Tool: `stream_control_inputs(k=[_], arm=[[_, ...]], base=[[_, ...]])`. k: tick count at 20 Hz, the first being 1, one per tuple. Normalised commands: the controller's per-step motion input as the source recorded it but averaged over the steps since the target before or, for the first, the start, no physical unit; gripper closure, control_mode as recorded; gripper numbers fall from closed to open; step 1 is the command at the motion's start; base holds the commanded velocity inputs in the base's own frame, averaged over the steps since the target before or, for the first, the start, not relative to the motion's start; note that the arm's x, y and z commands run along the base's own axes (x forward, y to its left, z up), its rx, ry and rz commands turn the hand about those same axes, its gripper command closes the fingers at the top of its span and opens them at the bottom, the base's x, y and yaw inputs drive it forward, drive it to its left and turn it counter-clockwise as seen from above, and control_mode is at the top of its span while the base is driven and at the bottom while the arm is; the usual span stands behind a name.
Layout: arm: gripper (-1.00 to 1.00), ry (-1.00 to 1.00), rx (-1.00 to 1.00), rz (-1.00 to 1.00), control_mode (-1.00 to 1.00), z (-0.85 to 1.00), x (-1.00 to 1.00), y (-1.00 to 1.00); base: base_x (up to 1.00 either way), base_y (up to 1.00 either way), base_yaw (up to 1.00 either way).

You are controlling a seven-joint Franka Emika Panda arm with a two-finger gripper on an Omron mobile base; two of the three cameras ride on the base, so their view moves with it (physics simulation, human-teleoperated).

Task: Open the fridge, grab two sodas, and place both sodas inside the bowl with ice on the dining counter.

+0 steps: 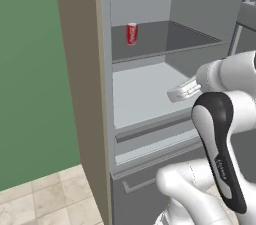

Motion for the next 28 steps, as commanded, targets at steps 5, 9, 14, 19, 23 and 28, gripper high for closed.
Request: stream_control_inputs(k=[5,9,14,19,23,28], arm=[[-1.0,-0.08,0.0,0.01,-1.0,0.04,0.0,-0.14],[-1.0,-0.09,0.0,0.0,-1.0,0.1,0.03,-0.13],[-1.0,-0.07,0.0,0.0,-1.0,0.11,0.2,-0.07],[-1.0,-0.05,0.0,0.0,-1.0,0.05,0.37,0.0],[-1.0,-0.09,0.0,0.0,-1.0,0.0,0.29,0.07],[-1.0,-0.06,0.04,0.0,-1.0,-0.05,0.25,-0.06]], base=[[0.0,0.0,0.0],[0.0,0.0,0.0],[0.0,0.0,0.0],[0.0,0.0,0.0],[0.0,0.0,0.0],[0.0,0.0,0.0]])
